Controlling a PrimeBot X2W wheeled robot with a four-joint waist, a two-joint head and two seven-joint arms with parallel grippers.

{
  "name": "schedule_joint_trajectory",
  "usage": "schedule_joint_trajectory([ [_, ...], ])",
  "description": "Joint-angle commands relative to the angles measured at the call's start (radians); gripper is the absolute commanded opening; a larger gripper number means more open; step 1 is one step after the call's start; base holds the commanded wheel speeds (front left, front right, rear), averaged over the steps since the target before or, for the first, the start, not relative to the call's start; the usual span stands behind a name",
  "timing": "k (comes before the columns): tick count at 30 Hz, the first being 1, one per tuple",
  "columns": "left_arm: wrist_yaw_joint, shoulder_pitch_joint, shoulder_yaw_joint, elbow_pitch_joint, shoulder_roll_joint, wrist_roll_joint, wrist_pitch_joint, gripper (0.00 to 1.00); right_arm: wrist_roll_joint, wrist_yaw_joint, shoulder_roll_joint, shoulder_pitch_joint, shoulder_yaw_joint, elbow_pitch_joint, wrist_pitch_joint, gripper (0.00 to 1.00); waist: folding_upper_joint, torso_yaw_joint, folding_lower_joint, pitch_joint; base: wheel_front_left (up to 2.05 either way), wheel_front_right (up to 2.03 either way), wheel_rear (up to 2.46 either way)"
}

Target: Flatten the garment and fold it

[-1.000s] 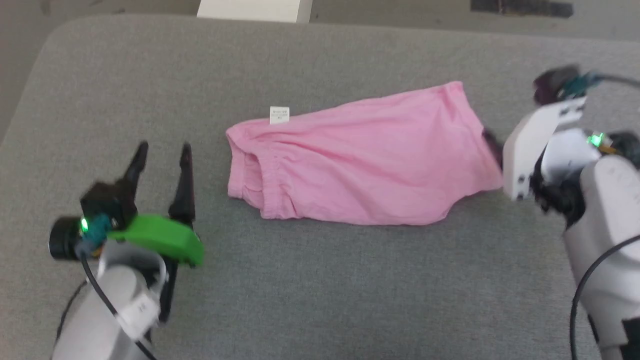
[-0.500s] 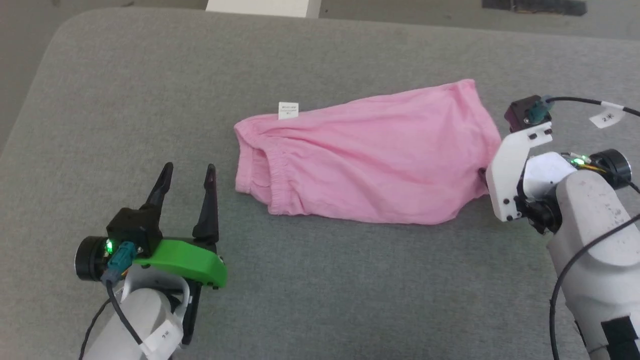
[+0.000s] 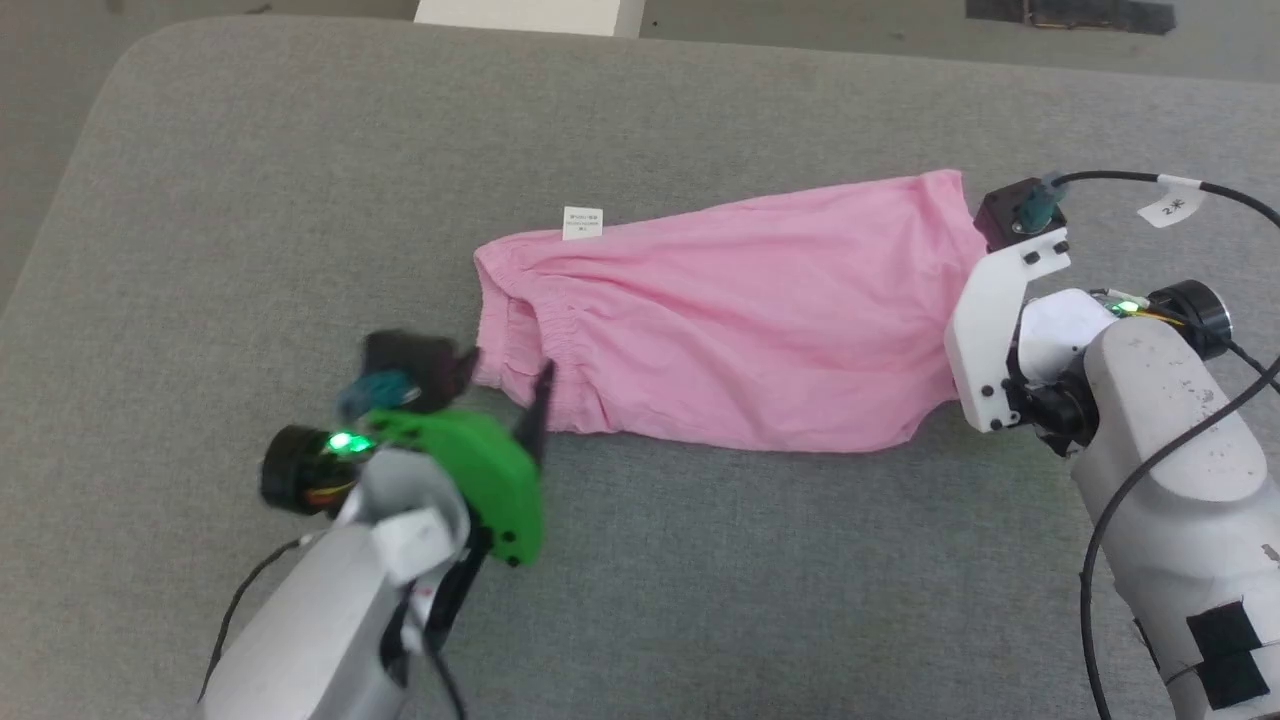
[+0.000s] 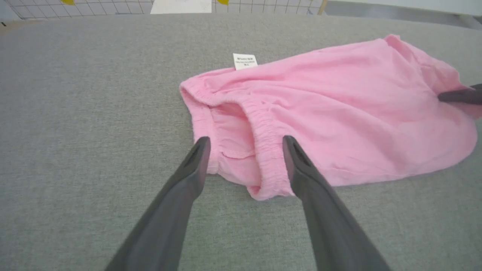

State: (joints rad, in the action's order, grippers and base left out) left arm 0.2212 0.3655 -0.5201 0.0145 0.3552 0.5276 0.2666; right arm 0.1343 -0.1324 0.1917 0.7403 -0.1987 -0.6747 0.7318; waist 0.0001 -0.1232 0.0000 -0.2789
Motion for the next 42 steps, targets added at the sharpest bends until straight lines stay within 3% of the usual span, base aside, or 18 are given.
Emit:
schedule_joint_trajectory([
  [1,0.003,0.036,-0.019,0.0,0.005,0.001,0.068,1.0,0.009,0.002,0.004,-0.006,-0.01,-0.006,0.005,0.0,-0.0001,0.008,0.0,0.006,0.0,0.0,0.0],
  [5,0.002,0.107,-0.076,0.054,0.031,-0.022,0.253,1.0,0.021,0.002,0.0,0.003,-0.036,0.004,0.007,0.0,-0.0001,0.019,0.0,-0.004,0.0,0.0,0.0],
  [9,-0.011,0.149,-0.102,0.146,0.037,-0.022,0.34,1.0,0.034,0.002,-0.002,0.011,-0.055,0.017,0.008,0.0,-0.0001,0.029,0.0,-0.02,0.0,0.0,0.0],
  [17,-0.05,0.173,-0.084,0.28,-0.002,0.016,0.266,1.0,0.062,0.002,0.0,0.007,-0.083,0.035,0.003,0.0,-0.0001,0.054,0.0,-0.03,0.0,0.0,0.0],
  [18,-0.057,0.174,-0.086,0.294,-0.005,0.02,0.257,0.94,0.067,0.002,0.001,0.004,-0.085,0.036,0.003,0.0,-0.0001,0.057,0.0,-0.029,0.0,0.0,0.0],
  [19,-0.064,0.173,-0.086,0.305,-0.009,0.026,0.254,0.37,0.071,0.002,0.001,0.001,-0.086,0.037,0.003,0.0,-0.0001,0.059,0.0,-0.026,0.0,0.0,0.0],
  [20,-0.072,0.171,-0.089,0.32,-0.012,0.033,0.257,0.0,0.075,0.002,0.002,-0.003,-0.089,0.038,0.002,0.0,-0.0001,0.061,0.0,-0.023,0.0,0.0,0.0],
  [32,-0.148,0.103,-0.007,0.323,-0.013,0.19,0.224,0.0,0.162,0.002,0.016,-0.09,-0.039,0.09,-0.01,0.0,-0.0001,0.069,0.0,0.055,0.0,0.0,0.0],
  [38,-0.142,-0.011,0.066,0.22,0.026,0.314,0.274,0.0,0.244,0.002,0.044,-0.241,0.022,0.232,0.01,0.0,-0.0001,0.076,0.0,0.126,0.0,0.0,0.0],
  [42,-0.107,-0.12,0.084,0.13,0.065,0.364,0.328,0.0,0.269,0.002,0.057,-0.39,0.086,0.365,0.05,0.0,-0.0001,0.083,0.0,0.159,0.0,0.0,0.0],
])
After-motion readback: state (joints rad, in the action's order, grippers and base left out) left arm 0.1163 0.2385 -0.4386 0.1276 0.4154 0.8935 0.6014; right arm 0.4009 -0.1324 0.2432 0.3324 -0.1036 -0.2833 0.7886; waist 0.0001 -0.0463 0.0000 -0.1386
